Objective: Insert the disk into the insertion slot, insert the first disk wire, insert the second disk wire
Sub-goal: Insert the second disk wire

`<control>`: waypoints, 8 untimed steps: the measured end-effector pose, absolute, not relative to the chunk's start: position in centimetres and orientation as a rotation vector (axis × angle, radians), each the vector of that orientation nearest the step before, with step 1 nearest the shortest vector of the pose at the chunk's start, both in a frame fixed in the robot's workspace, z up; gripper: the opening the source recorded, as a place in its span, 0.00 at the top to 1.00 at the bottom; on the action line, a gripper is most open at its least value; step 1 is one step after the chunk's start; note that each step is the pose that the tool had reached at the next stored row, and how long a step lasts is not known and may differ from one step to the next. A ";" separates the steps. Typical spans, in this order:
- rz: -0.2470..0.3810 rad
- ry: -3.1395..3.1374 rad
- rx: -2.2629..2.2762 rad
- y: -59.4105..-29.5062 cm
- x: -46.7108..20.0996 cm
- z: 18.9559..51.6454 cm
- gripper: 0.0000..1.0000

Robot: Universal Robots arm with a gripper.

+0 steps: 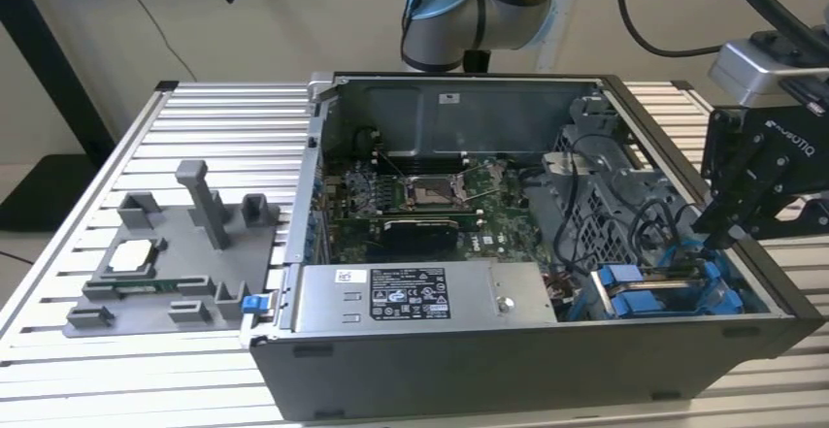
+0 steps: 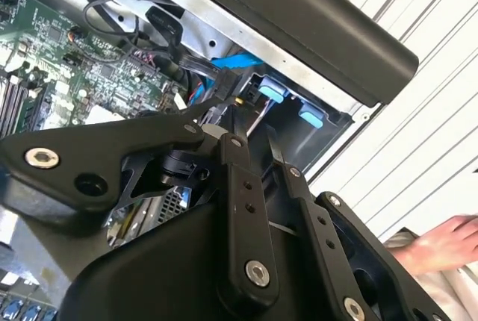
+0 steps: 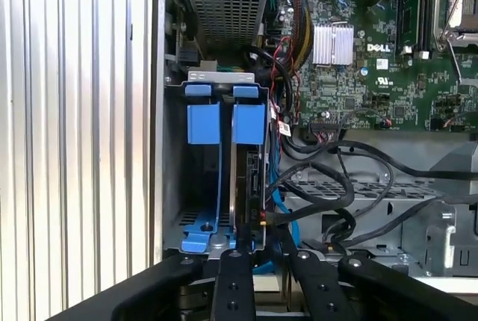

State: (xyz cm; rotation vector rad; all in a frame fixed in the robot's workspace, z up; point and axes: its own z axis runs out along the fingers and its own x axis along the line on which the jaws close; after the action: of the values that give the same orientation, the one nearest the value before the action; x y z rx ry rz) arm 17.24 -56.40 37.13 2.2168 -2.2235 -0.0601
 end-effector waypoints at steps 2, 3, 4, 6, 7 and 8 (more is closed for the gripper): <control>-0.060 -2.223 2.217 -56.3 17.3 37.1 0.00; -0.060 -2.222 2.218 -56.3 17.3 37.1 0.00; -0.059 -2.221 2.218 -56.3 17.3 37.2 0.00; -0.060 -2.221 2.219 -56.2 17.3 37.5 0.00; -0.060 -2.221 2.220 -56.2 17.3 37.6 0.00; -0.060 -2.220 2.220 -56.1 17.3 37.6 0.00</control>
State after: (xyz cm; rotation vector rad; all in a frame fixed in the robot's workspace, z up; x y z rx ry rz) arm 17.27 -56.14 37.58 2.2202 -2.2202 -0.0600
